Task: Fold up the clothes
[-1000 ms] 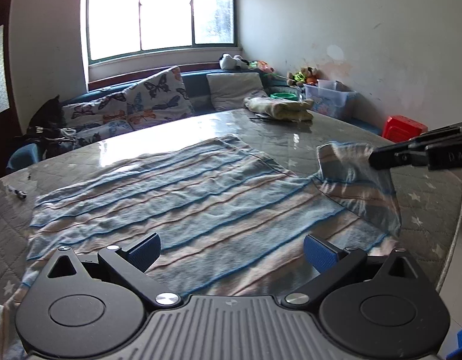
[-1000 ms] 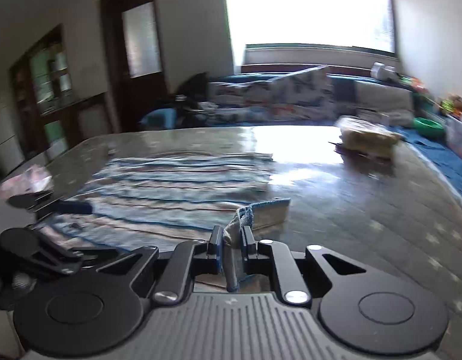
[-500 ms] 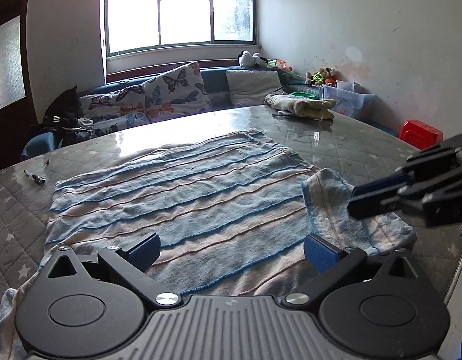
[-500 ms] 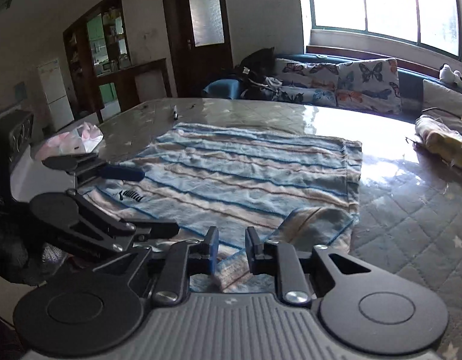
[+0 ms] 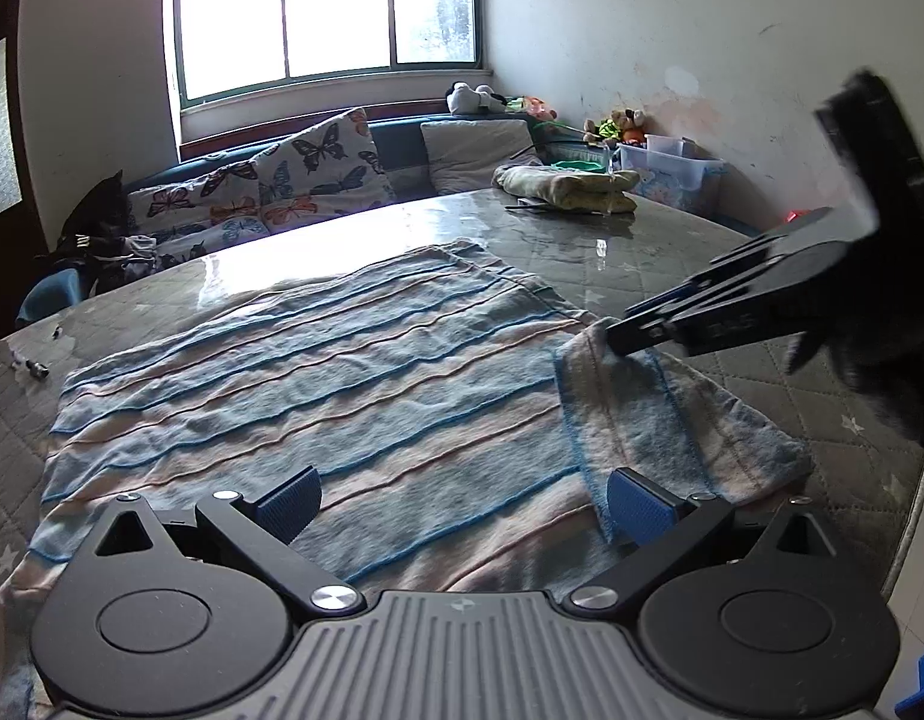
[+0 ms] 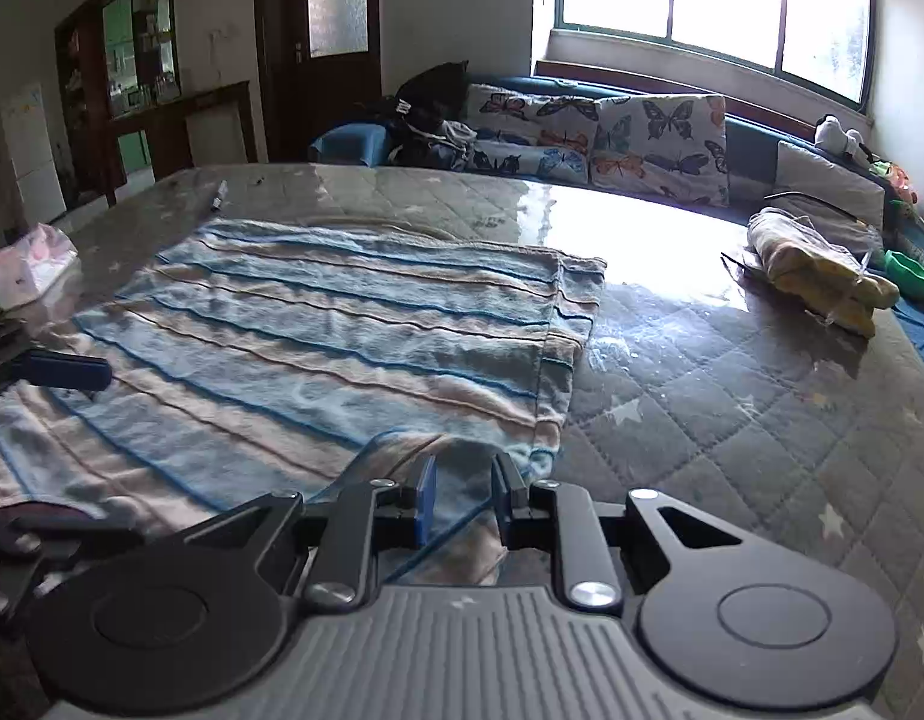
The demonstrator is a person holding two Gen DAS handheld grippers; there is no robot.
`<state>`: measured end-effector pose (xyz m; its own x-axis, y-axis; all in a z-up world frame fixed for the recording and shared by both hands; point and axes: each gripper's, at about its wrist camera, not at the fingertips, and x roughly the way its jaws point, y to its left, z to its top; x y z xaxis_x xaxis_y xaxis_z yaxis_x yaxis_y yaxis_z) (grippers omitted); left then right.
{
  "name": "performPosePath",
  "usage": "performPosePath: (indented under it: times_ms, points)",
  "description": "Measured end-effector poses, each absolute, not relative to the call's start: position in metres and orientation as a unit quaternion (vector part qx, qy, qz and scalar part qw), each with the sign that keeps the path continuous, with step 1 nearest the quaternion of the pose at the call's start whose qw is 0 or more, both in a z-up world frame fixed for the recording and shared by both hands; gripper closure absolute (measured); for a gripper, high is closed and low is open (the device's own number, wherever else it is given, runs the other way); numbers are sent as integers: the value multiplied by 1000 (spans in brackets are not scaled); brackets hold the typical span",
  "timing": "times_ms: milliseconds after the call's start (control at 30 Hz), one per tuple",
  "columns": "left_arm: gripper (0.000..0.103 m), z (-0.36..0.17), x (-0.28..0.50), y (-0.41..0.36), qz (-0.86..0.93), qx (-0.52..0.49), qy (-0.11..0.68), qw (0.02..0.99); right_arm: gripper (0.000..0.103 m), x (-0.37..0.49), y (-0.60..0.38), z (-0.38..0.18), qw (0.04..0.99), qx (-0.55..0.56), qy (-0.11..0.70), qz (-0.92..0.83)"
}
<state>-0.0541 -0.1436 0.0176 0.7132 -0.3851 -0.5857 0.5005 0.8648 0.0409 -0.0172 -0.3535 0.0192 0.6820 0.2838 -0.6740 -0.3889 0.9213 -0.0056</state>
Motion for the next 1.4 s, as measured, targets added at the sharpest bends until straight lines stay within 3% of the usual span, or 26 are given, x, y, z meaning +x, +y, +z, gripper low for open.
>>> performPosePath:
  times_ms: [200,533,900,1400]
  points:
    - [0,14,-49,-153,-243,104,301,916,85,-7,-351,2,909,-86,364,185]
    - [0,9,-50,-157,-247,107,306,913,84,-70,-357,27,905,-96,358,209]
    - [0,-4,-50,-163,-237,128,317,909,84,-106,-355,12,892,-125,379,212]
    - [0,24,-67,-104,-164,90,294,937,83,-92,-314,8,880,-149,365,265]
